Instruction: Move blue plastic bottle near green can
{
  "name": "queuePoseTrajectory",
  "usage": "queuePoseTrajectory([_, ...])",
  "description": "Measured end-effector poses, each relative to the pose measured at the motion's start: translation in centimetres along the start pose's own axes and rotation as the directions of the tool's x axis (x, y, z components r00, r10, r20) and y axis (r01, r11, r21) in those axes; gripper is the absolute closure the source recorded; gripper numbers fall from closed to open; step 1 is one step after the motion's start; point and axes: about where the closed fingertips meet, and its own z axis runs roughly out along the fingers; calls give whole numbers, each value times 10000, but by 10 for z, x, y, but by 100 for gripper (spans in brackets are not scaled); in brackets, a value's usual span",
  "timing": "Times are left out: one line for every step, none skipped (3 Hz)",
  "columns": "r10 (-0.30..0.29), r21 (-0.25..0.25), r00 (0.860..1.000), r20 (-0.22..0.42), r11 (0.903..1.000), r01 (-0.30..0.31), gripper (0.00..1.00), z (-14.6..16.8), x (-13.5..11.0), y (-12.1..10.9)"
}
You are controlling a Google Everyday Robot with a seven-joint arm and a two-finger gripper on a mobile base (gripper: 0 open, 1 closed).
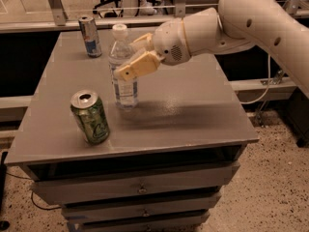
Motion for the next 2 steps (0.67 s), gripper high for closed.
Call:
queuePoseTrajectory([-76, -234, 10000, -62, 9997, 74, 100, 5, 6, 9])
queuePoseTrajectory([-147, -603, 9999, 21, 9981, 148, 84, 10, 9, 17])
